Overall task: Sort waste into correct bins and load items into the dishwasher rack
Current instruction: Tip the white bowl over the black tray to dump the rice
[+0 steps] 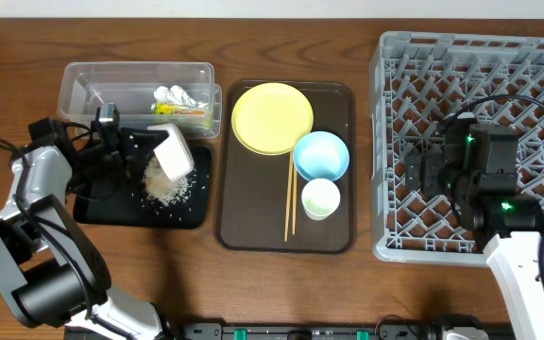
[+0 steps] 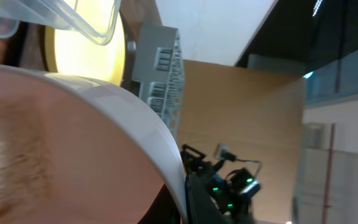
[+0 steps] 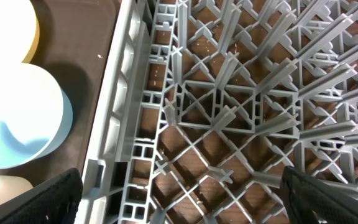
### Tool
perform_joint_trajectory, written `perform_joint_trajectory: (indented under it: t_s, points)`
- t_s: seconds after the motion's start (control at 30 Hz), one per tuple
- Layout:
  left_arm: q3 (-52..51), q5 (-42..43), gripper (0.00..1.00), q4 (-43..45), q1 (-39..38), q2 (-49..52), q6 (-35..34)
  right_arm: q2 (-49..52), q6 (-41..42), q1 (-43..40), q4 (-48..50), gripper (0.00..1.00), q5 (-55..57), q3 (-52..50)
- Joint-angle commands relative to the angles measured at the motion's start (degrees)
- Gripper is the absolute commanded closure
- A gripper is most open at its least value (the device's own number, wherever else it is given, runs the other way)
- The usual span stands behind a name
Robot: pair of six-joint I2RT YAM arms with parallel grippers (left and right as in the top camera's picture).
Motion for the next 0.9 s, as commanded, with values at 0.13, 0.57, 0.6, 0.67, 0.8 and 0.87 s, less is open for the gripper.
perform_joint_trajectory:
  t_s: [0.13,0.57,0.6,0.67,0.8,0.87]
  points:
    - [-0.70,3.13,0.94,-0.13,0.39,0.11,-11.65,0.04,0.42,0.39,-0.07,0.01,-0.22,1.01]
    - [-0.70,3.10,0.94,0.33,0.39,0.11,-13.75,0.04,0.42,0.37,-0.07,0.01,-0.22,1.01]
    - [-0.70,2.89,0.94,0.87,0.39,0.11,-13.75,0.04,0.42,0.37,-0.04,0.01,-0.22,1.01]
    - [-0.70,1.07,0.94,1.51,0.39,0.11,-13.84,0.04,0.42,0.37,-0.07,0.01,-0.22,1.01]
    - [-0.70,-8.48,0.94,1.57,0.39,0.11,-18.97,0.04,0.42,0.39,-0.09,0.01,-0.22,1.01]
    - [-0.70,-9.44,0.94,2.23,0.39,0.11,-20.50,0.04,0.42,0.37,-0.07,0.01,-0.22,1.01]
